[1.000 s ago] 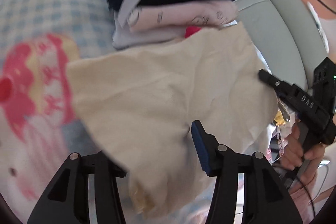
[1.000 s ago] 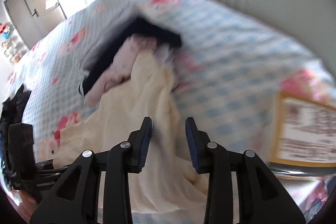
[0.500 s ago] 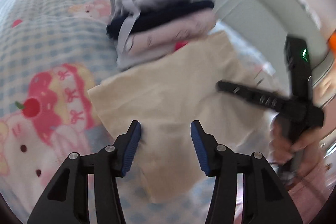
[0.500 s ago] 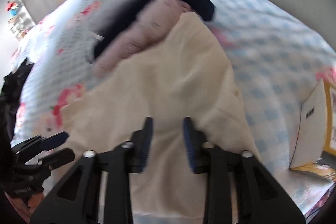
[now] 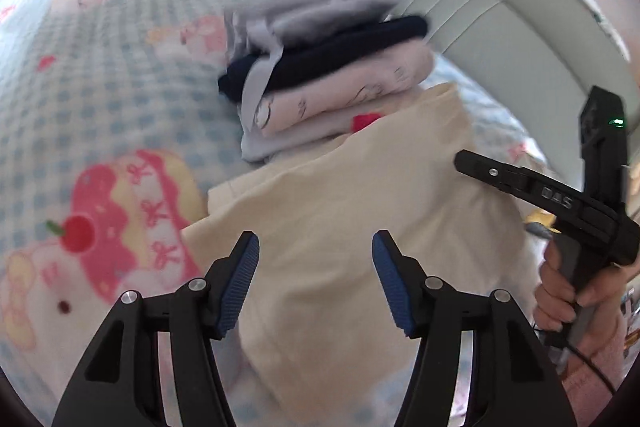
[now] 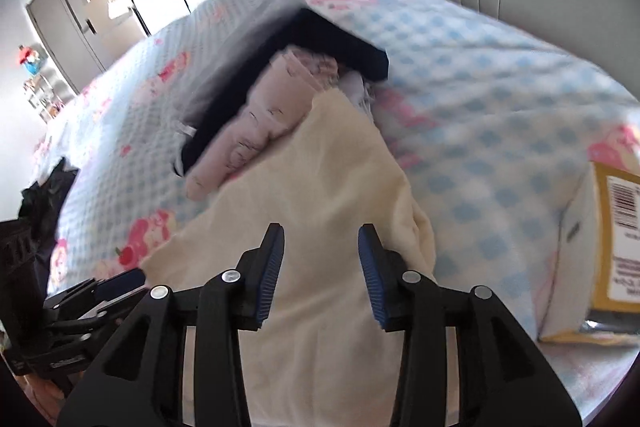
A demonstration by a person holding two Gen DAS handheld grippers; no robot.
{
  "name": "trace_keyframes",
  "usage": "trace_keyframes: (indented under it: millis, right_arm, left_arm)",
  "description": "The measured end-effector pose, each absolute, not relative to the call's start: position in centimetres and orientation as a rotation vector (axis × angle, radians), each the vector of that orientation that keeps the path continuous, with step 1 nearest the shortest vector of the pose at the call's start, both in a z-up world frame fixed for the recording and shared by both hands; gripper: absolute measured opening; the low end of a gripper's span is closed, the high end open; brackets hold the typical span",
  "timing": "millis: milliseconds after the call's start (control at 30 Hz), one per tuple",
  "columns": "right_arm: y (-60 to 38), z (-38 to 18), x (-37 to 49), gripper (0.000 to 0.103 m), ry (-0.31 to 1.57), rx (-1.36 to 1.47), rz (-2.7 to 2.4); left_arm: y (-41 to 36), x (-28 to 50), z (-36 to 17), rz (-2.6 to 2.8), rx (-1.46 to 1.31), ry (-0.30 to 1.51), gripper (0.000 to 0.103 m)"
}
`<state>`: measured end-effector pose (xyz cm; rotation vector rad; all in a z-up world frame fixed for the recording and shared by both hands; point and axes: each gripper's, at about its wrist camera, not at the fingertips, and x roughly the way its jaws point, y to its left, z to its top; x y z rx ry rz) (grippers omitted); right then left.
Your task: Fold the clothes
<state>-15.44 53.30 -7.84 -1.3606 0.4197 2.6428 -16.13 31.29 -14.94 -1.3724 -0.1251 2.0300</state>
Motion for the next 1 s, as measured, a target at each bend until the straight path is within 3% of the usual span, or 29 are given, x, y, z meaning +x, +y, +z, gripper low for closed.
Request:
trace_keyframes:
  millis: [100, 267, 333, 433, 567, 633, 700, 767, 900, 1000]
  right_arm:
    - [53.6, -9.8, -15.6, 0.026, 0.382, -1.409, 2.6]
    - [54.1, -10.9, -15.2, 0.016, 0.355, -1.415, 2.579]
    - [53.4, -10.4, -15.0, 0.02, 0.318, -1.424, 2.567]
    - [52.4, -9.1, -14.6, 0.035, 0.305, -1.429, 2.581]
    - [51.2, -7.6, -14.2, 0.036, 0.273, -1.443, 2.616]
    - [50.6, -6.8, -14.6, 0.044, 0.294, -1.427, 2.629]
    - [49.3, -5.7, -14.8, 0.064, 0.326, -1.396, 2.657]
    - [47.3, -4.7, -15.3, 0.071, 0.332, -1.375, 2.686]
    - [40.2, -2.4, -16.3, 0.08, 0.281, -1.356, 2.786]
    - [35.0, -1.5, -17.1, 0.08, 0.227, -1.375, 2.851]
  left_arm:
    - [32.5, -17.2, -17.9, 2.013, -1.464, -0.07, 0.058]
    - [33.4, -18.3, -19.7, 1.979, -1.521, -0.065, 0.061]
    - [33.3, -18.3, -19.4, 1.984, -1.517, -0.079, 0.06]
    - [32.6, -18.1, -18.5, 1.986, -1.52, -0.093, 0.063]
    - [30.1, -18.1, -15.8, 2.026, -1.527, -0.028, 0.066]
    - [28.4, -18.5, -13.9, 2.08, -1.479, 0.014, 0.068]
    - [25.8, -19.2, -11.8, 2.153, -1.436, 0.03, 0.071]
    - [22.2, -20.2, -10.1, 2.217, -1.433, 0.006, 0.073]
    - [15.0, -21.9, -6.3, 2.348, -1.443, -0.047, 0.075]
    - [10.7, -22.0, -5.1, 2.412, -1.43, -0.095, 0.077]
